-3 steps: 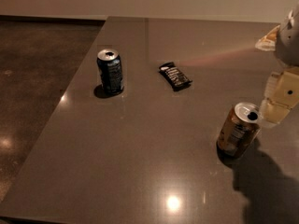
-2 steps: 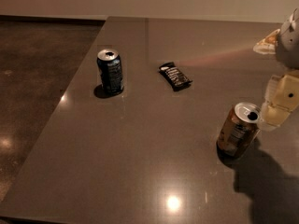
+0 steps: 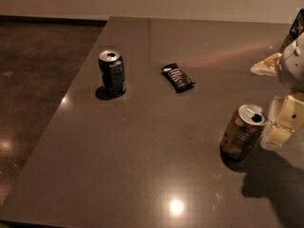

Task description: Move orange can near rxbar chocolate

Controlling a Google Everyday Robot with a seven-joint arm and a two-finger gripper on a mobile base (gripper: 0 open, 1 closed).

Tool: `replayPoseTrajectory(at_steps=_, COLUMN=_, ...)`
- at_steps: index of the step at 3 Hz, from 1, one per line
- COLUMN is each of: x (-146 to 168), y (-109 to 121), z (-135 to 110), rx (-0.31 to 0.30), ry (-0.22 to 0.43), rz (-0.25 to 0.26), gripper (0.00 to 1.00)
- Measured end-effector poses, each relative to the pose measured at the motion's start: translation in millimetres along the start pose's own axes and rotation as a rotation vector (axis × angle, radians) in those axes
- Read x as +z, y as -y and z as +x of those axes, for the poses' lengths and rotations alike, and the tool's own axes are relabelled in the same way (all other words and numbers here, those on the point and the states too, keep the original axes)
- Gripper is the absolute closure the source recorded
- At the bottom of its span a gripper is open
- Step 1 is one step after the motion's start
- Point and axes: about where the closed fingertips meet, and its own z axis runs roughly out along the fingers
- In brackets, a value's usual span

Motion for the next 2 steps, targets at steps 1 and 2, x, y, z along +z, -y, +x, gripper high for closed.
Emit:
replayPoseTrajectory(at_steps=1, x=16.2, y=-7.9, z=-0.6, rx=-0.024, ry=0.036, rz=-0.038, gripper=0.0)
replayPoseTrajectory(at_steps=2, x=24.5, y=-16.6, z=-5.6, rx=-0.061, ry=0.056, rz=-0.067, gripper=0.15)
